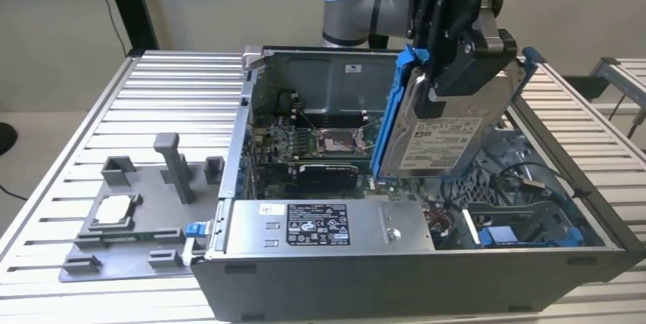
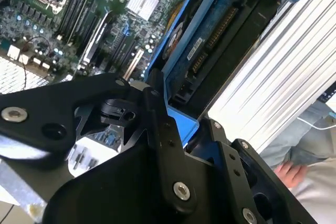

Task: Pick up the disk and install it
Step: 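Pick up the disk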

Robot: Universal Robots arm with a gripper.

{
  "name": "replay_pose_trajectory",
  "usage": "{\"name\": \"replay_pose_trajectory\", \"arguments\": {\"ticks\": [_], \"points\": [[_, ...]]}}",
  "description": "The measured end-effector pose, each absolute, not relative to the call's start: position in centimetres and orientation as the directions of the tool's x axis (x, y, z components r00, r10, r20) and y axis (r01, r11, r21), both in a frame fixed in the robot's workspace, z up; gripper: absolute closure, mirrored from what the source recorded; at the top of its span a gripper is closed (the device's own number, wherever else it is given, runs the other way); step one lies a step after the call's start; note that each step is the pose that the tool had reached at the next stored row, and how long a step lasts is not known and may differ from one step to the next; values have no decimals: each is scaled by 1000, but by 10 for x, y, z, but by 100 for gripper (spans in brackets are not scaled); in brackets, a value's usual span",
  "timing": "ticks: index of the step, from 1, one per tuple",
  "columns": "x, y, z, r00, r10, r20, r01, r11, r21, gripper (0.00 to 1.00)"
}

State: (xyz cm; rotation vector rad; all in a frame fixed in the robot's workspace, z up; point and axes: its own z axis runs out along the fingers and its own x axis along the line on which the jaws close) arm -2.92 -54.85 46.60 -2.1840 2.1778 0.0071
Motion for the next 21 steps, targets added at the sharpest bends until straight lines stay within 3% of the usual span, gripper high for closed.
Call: {"name": "replay_pose_trajectory", "arguments": {"ticks": [21], "points": [[-12, -560, 463, 4, -999, -43, -999, -2, -37, 100]]}}
